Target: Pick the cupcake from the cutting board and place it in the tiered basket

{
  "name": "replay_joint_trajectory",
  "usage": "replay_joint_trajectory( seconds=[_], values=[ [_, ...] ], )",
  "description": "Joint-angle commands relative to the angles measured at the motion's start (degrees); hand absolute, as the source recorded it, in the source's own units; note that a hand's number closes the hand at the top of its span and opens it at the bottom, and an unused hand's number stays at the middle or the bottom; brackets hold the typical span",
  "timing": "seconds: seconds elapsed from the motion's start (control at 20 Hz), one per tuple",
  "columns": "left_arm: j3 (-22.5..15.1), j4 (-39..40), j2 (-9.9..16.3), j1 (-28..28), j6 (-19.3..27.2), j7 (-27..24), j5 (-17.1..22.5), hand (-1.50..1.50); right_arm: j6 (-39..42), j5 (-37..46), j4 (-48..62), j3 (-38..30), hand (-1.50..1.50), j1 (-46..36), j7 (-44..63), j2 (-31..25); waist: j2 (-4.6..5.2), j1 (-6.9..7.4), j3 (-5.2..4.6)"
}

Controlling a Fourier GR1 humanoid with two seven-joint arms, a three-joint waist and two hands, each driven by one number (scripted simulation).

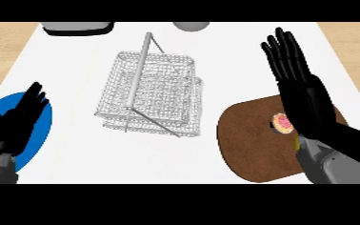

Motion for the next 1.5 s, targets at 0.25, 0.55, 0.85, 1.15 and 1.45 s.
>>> replay_joint_trajectory(
  seconds=[0.25,0.55,0.85,1.15,1.45],
  values=[
    [-8.0,-2.7,-8.8,4.5,9.0,-5.5,-10.0,0.0,0.6,0.2,6.6,-20.6,1.5,4.7,1.4,-17.5,1.29,-0.92,-0.66],
    [-11.7,-4.6,-13.4,7.6,10.8,-6.5,-11.2,0.0,-16.8,-3.3,15.9,-32.6,-1.5,15.2,0.6,-6.6,1.11,-0.77,-0.55],
    [-13.5,-5.1,-16.8,7.3,13.9,-5.5,-14.9,0.0,-7.0,-4.5,0.0,-32.8,-1.5,26.4,9.4,-12.9,1.01,0.25,-0.74],
    [-13.7,-3.0,-17.7,9.0,13.3,-8.8,-14.7,0.0,1.9,2.0,-1.7,-25.3,-1.5,31.6,23.2,-27.4,1.08,0.68,-0.93],
    [-12.8,-2.6,-16.3,7.8,11.7,-8.5,-14.4,0.0,-0.2,13.4,-15.1,-19.5,-1.5,34.0,40.8,-38.0,1.18,0.9,-1.08]
  ],
)
